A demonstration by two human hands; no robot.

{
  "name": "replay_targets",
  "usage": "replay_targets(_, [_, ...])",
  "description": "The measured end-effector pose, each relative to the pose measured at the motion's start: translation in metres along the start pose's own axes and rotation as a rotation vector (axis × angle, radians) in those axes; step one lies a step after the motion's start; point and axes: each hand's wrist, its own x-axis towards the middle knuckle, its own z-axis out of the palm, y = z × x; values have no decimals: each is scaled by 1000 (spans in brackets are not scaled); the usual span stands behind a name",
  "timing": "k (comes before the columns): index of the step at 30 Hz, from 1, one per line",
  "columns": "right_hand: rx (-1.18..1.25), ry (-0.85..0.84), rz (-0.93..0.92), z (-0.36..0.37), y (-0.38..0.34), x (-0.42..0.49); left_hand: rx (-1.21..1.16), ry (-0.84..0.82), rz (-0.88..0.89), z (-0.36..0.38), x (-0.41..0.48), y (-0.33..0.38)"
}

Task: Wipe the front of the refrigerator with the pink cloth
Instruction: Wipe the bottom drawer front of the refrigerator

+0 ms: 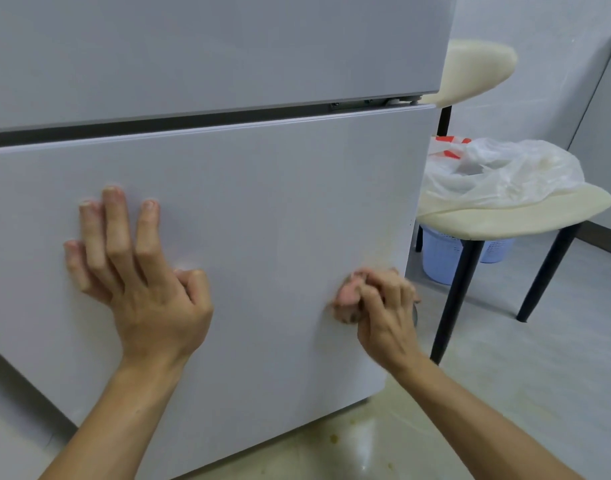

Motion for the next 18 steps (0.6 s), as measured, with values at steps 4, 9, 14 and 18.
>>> replay_targets(4, [152, 246, 264, -30, -11, 100, 3, 8, -16, 1, 2, 3])
replay_targets(9, [370, 538, 384, -49, -10, 187, 2, -11, 3, -2, 1, -2])
replay_targets(14, [374, 314, 370, 2, -15, 76, -2, -21, 21, -3, 1, -5])
replay_targets(18, [374, -40, 389, 26, -23, -52, 2, -10, 8, 0, 1, -2])
